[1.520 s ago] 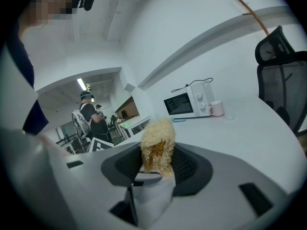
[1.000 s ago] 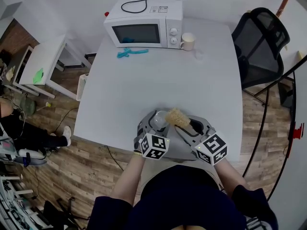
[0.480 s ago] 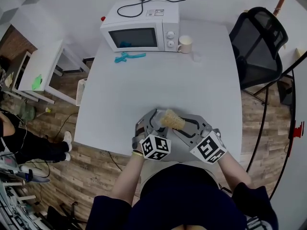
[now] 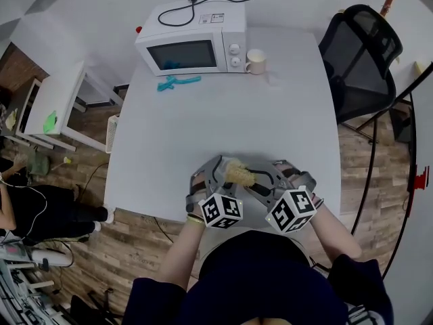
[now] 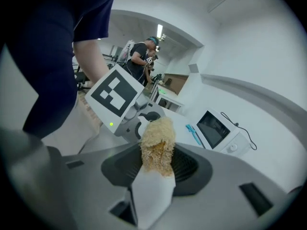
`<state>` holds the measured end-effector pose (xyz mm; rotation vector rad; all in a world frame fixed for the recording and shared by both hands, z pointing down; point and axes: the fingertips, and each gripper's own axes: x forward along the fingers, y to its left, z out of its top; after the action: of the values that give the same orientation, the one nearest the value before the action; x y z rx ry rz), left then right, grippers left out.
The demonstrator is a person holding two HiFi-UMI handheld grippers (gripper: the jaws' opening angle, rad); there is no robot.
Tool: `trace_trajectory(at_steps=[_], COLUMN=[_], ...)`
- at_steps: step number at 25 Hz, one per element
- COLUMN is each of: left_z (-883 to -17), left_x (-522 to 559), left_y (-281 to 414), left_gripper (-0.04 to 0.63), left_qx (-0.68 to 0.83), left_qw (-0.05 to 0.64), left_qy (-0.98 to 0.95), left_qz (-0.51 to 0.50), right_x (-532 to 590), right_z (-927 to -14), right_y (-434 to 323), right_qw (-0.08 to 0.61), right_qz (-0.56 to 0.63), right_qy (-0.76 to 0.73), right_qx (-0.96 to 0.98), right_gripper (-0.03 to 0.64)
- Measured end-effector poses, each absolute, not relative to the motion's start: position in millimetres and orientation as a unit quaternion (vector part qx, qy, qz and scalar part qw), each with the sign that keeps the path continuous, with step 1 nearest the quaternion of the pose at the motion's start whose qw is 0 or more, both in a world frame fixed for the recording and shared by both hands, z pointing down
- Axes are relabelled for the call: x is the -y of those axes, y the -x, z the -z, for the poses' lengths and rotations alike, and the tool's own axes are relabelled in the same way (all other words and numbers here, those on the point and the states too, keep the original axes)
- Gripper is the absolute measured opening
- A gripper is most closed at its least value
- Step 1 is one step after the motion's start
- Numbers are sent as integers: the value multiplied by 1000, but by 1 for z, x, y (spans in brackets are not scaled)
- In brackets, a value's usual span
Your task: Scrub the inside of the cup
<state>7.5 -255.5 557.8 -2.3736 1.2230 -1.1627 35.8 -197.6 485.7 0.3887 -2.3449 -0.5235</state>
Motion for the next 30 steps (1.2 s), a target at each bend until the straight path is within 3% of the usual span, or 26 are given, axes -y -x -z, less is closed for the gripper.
trace_trajectory(at_steps=[10,30], left_z=[-558,-556], left_x=[247,236], left_y=[-14,-15], left_gripper=[296,288], left_qx=[-408,-375], left_qw=[122,152], left_qy=[812,816], left_qz=[399,413], right_x=[202,194], right_z=[-496,-500], right_y=[-44,-39], right_qw=[441,496], right_qz=[349,518], right_qy=[-82,69], right_qx=[823,694], right_gripper=[173,170])
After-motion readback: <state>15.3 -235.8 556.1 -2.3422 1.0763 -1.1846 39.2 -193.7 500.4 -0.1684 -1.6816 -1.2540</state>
